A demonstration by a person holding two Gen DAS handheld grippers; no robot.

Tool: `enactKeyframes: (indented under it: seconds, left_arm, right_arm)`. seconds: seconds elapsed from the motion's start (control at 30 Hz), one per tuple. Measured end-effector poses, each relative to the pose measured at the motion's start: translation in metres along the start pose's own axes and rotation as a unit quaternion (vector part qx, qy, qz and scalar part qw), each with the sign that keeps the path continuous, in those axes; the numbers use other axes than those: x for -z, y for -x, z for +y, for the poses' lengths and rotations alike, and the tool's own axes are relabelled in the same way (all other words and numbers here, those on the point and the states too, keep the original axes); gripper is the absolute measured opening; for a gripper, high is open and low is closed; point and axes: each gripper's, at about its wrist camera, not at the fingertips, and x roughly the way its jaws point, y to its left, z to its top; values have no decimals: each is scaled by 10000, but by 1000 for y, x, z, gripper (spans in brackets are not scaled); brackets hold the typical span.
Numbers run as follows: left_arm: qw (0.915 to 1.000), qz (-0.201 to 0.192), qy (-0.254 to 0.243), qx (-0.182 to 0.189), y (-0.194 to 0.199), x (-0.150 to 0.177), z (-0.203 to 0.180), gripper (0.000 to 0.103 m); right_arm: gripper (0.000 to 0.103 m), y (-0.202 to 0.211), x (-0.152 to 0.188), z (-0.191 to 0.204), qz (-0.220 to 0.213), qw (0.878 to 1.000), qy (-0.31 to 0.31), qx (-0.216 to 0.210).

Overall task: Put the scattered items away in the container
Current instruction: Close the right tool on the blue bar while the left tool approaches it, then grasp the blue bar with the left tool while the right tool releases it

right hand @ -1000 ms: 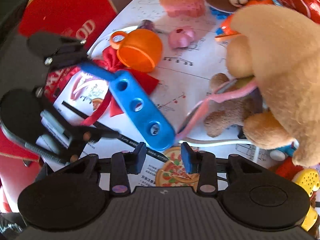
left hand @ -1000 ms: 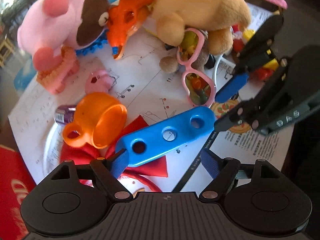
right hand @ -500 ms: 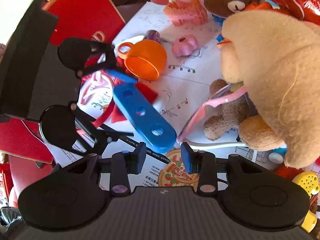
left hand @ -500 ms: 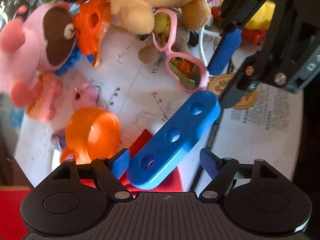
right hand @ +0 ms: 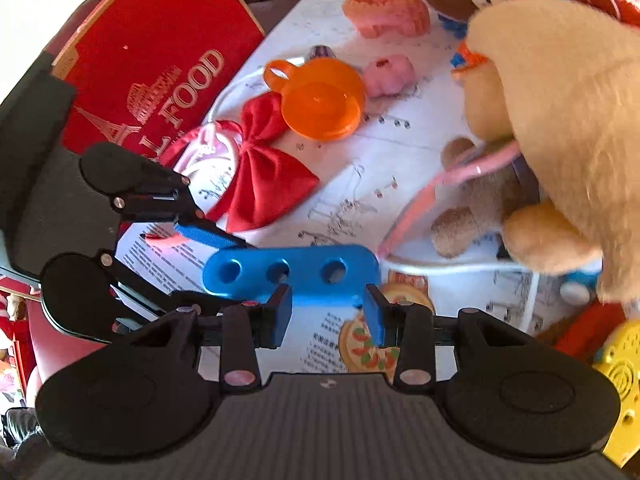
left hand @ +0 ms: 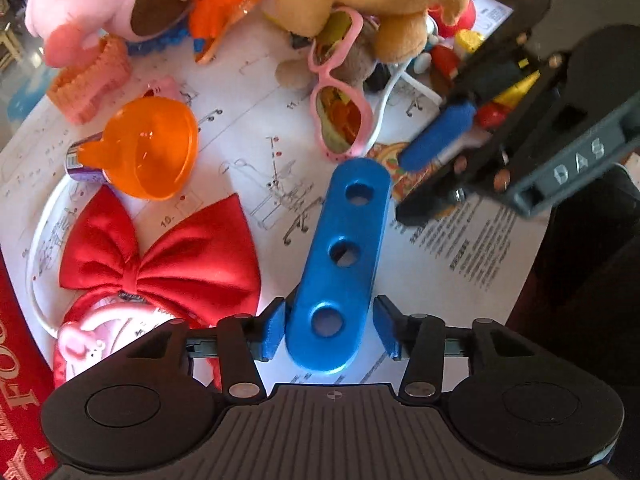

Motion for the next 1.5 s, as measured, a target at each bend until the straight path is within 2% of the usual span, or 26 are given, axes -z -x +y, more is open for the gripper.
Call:
enactKeyframes:
  seconds: [0.1,0.17,0.27,0.3,0.47,0.53,0.7,0.73,0.87,1.0,1.07,1.1,1.17,1.23,1.33,1.37,1.4,1.5]
  left_arm:
    - [10000,38,24,30,-9,-4,-6,54]
    - [9998,-49,161,55,-8,-2,-5,43]
    - [9976,-137,617,282,-5,2,4,43]
    - [9968,-148,721,318,-4,3,4,39]
    - [9943,-281,966,346,-2,7,0,40]
    - [9918,-347,1167,377,-2,8,5,39]
    - [9754,-540,1985,797,-2,18,28,39]
    - [9743,-565,2012,841,-3,20,29,39]
    - [9720,-656,1974,1098,-2,22,25,39]
    - [9766,-672,1839,888,-2,22,18,41]
    - [9783,-697,1804,749,0,22,15,48]
    - [9789,-701,1794,675,0,22,14,59]
    - [9800,-718,1795,479,1,20,10,61]
    - [9801,-742,1819,287,2,18,5,65]
    - [9793,-775,1869,-52,6,16,-4,64]
    - [9787,-766,1900,-156,7,16,-6,61]
    - [9773,-745,1972,-209,8,16,-7,43]
    - [9723,-724,2214,-171,10,18,-3,38]
  right_arm:
    - [45,-5,5,0,129,9998,-153,57]
    - [45,-9,8,-3,166,9993,-329,19]
    - [45,-15,8,-4,181,9984,-527,-32]
    - [45,-18,7,-4,178,9980,-597,-47]
    - [46,-22,-7,-1,14,9947,-979,-305]
    - [50,-23,-13,4,-8,9950,-975,-236]
    - [50,-22,-13,-2,8,9935,-1133,-99]
    - [53,-22,-12,-5,24,9924,-1224,-137]
    - [55,-31,-14,-4,36,9889,-1481,-117]
    - [50,-34,-20,9,-42,9882,-1527,89]
    - [42,-29,-24,16,-156,9883,-1512,99]
    - [39,-26,-26,19,-210,9883,-1504,106]
    - [33,-22,-31,25,-259,9888,-1463,168]
    - [32,-22,-35,30,-243,9891,-1409,361]
    - [29,-25,-37,33,-165,9877,-1490,445]
    - [29,-26,-38,33,-144,9868,-1546,457]
    - [29,-27,-38,32,-120,9860,-1597,458]
    - [29,-27,-38,30,-60,9847,-1694,414]
